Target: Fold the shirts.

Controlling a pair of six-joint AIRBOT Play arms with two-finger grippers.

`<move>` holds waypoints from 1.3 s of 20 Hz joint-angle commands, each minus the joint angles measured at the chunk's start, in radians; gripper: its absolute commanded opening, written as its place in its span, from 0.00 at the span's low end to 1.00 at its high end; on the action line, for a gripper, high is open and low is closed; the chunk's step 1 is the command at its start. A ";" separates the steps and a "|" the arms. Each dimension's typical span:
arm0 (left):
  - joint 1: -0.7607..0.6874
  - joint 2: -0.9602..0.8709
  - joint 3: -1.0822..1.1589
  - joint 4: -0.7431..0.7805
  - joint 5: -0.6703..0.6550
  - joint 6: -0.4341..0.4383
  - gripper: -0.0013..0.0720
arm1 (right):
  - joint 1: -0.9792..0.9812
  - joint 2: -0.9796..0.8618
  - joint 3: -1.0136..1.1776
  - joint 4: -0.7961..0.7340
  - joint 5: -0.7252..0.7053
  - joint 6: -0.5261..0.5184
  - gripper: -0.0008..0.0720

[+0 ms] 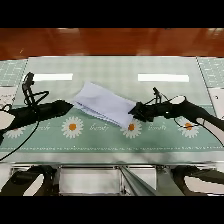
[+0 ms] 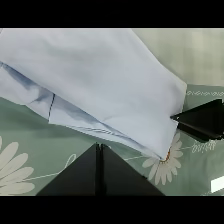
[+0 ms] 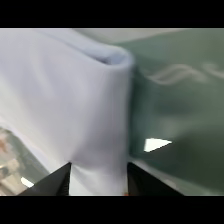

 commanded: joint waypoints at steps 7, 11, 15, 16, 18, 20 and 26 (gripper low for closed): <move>-0.003 -0.021 -0.005 0.000 0.058 0.000 0.04 | 0.124 -0.105 0.419 -0.067 0.089 -0.016 0.05; -0.003 -0.031 -0.005 0.000 0.060 0.000 0.04 | 0.118 -0.105 0.865 -0.505 0.299 0.200 0.04; -0.004 -0.031 -0.005 0.000 0.059 0.000 0.04 | 0.020 -0.104 1.192 -0.603 0.543 0.288 0.05; -0.004 -0.031 -0.005 0.000 0.057 0.000 0.04 | -0.027 -0.104 1.249 -0.603 0.604 0.304 0.04; -0.004 -0.031 -0.005 0.000 0.047 0.000 0.04 | -0.136 -0.088 1.315 -0.602 0.691 0.328 0.05; -0.004 -0.031 -0.004 -0.006 0.036 0.000 0.04 | -0.267 -0.045 1.319 -0.594 0.727 0.345 0.04; -0.004 -0.029 -0.004 -0.008 0.037 0.000 0.04 | -0.706 0.056 1.318 -0.473 0.833 0.349 0.04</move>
